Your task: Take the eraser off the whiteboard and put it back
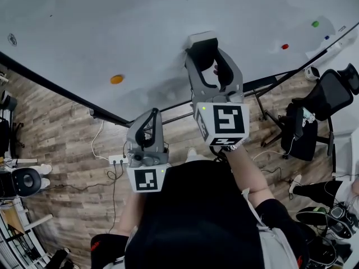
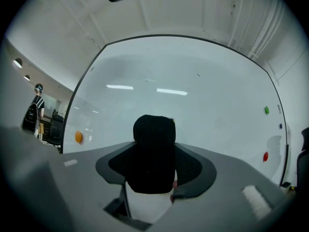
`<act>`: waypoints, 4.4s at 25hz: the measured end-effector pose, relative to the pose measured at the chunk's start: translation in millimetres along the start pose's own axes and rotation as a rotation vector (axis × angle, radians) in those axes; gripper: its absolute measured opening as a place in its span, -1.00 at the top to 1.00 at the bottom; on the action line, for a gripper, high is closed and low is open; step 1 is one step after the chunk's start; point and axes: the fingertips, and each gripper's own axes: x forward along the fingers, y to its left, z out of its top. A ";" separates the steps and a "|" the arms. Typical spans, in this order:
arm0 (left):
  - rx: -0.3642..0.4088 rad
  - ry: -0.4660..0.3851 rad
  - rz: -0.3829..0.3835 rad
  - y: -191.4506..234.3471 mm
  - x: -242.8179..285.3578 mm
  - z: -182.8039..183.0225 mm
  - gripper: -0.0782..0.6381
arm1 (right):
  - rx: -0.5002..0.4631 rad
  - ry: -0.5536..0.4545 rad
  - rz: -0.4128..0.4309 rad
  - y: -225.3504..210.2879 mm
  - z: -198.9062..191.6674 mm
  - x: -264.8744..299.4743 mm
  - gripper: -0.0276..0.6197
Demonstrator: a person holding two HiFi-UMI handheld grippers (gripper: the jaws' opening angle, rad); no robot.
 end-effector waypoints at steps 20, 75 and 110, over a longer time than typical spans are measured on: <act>0.008 0.019 0.026 11.2 -23.1 -2.0 0.78 | 0.050 -0.029 0.010 3.9 5.4 -12.9 0.23; -0.015 -0.025 -0.142 0.6 -135.2 26.5 0.78 | 0.035 -0.054 0.005 121.7 -3.3 -214.1 0.21; -0.002 0.002 -0.110 -4.9 -119.7 17.6 0.78 | 0.051 -0.053 0.037 105.0 -10.5 -197.5 0.21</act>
